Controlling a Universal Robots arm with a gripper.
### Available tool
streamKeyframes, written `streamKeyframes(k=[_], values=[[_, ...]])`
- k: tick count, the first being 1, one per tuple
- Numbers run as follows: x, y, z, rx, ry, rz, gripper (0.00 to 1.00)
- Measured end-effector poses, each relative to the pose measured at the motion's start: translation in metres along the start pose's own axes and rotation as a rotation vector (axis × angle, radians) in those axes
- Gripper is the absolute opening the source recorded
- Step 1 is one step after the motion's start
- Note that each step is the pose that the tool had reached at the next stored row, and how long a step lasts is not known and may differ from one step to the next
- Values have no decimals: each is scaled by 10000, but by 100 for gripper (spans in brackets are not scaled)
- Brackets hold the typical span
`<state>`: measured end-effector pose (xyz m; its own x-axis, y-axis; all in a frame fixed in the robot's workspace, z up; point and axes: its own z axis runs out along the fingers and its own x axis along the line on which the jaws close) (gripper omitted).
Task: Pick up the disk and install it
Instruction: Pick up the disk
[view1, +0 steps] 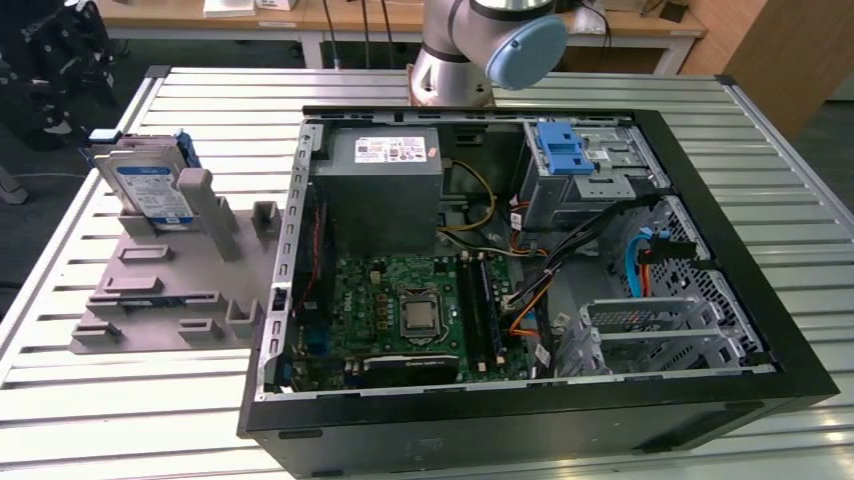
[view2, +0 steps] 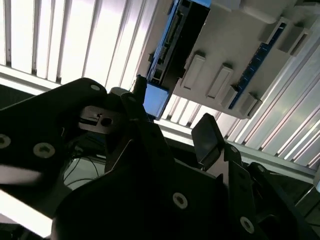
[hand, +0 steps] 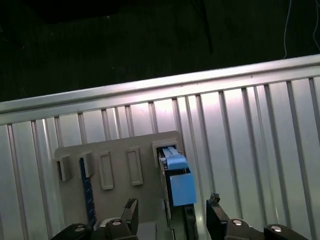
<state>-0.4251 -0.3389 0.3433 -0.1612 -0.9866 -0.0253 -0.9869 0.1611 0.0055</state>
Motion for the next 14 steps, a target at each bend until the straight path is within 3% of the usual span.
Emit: streamKeyframes(k=[1,2,4,14], values=[[0,0,17,-4,0,-149,58],[1,1,35,-8,1,-308,65],[3,15,86,-18,4,-658,65],[-22,28,186,-16,-4,-664,65]])
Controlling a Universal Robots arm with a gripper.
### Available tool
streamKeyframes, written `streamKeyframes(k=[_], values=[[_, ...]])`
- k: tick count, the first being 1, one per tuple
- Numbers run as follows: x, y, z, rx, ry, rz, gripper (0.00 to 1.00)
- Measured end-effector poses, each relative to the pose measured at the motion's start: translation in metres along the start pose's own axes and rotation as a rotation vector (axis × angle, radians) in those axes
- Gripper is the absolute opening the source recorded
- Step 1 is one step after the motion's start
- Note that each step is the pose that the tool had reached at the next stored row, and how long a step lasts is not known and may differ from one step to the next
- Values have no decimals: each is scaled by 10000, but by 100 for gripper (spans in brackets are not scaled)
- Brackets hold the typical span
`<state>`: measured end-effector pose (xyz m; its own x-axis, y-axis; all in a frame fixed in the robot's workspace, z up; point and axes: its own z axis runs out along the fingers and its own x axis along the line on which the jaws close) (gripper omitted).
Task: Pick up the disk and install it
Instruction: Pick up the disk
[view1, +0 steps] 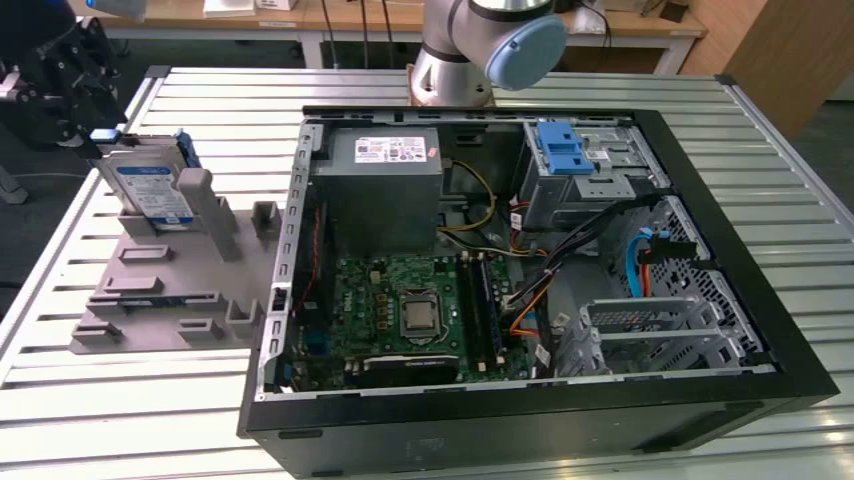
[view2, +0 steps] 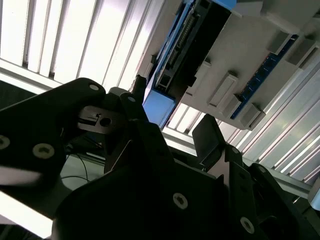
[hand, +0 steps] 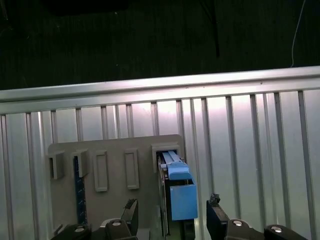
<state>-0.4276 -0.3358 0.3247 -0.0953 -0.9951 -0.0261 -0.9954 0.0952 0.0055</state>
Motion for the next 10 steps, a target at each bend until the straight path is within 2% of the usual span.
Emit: streamKeyframes(k=[7,9,10], values=[[2,16,125,-2,1,0,63],[3,20,136,-4,2,0,63],[2,20,136,-4,2,1,56]])
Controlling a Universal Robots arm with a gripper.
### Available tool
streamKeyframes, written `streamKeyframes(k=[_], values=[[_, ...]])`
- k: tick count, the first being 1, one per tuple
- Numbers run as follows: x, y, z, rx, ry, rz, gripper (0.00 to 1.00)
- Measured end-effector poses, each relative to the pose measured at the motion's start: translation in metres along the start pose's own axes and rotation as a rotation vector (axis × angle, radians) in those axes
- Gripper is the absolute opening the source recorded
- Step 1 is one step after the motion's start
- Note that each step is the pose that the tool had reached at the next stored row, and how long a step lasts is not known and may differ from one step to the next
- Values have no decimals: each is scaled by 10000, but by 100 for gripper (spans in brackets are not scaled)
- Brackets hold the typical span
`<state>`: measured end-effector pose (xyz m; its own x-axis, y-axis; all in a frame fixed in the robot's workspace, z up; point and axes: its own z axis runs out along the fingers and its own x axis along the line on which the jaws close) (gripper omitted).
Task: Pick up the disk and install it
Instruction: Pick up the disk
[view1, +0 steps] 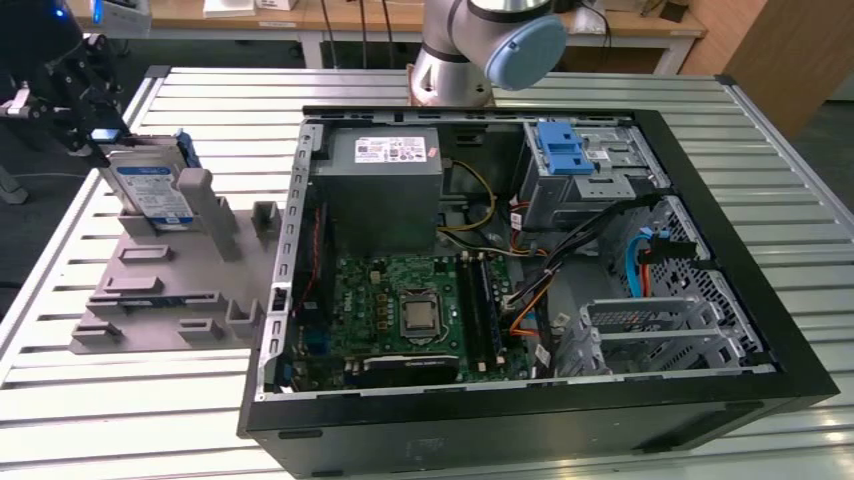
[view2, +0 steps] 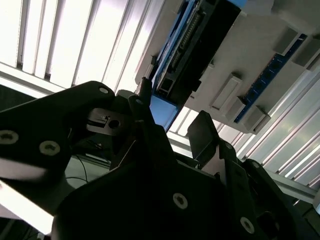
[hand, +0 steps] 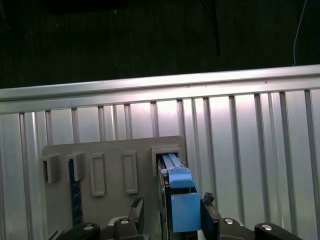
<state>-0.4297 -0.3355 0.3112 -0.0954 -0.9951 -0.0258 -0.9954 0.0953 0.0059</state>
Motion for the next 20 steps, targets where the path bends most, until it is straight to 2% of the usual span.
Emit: streamKeyframes(k=[5,20], values=[[-9,2,18,2,-23,0,56],[-38,8,157,-8,-45,-1,56]])
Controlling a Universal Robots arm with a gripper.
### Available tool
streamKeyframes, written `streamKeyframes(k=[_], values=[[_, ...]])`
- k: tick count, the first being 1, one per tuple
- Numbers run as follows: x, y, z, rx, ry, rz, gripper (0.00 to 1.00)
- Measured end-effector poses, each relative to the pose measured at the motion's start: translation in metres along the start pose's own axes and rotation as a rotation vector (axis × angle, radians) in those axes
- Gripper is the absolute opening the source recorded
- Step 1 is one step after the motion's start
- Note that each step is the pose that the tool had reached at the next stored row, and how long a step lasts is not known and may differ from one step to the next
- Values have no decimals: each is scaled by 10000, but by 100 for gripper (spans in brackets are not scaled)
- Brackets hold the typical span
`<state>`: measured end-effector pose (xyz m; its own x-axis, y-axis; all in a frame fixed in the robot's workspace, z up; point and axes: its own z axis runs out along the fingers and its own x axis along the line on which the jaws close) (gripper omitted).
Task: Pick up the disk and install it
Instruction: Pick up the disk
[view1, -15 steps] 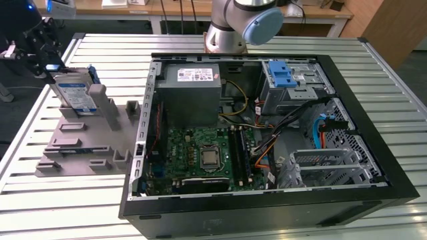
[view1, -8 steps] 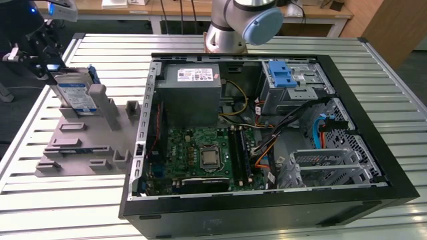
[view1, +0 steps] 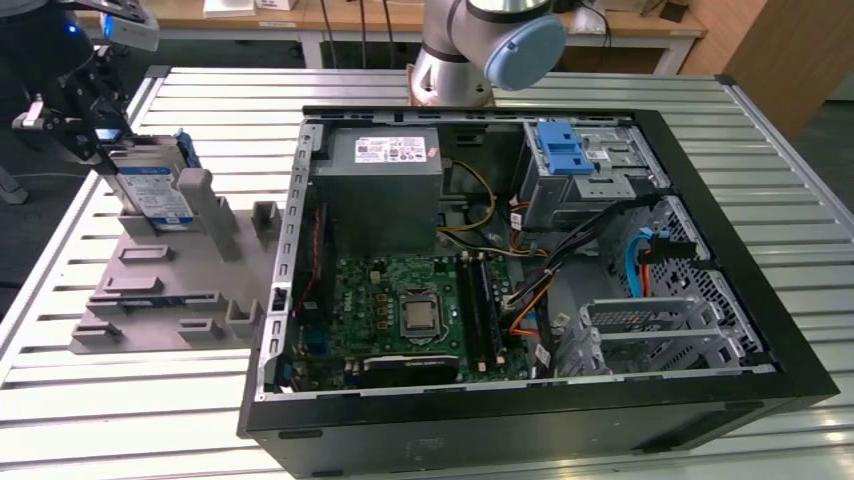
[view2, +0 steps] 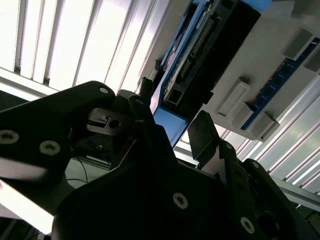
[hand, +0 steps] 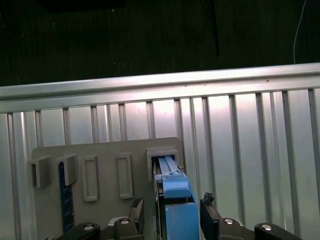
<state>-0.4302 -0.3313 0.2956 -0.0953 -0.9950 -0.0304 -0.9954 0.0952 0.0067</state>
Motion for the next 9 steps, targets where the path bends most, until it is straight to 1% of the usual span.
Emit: streamKeyframes(k=[6,9], values=[[-1,0,6,-7,-2,0,56],[-6,1,24,-80,7,3,56]])
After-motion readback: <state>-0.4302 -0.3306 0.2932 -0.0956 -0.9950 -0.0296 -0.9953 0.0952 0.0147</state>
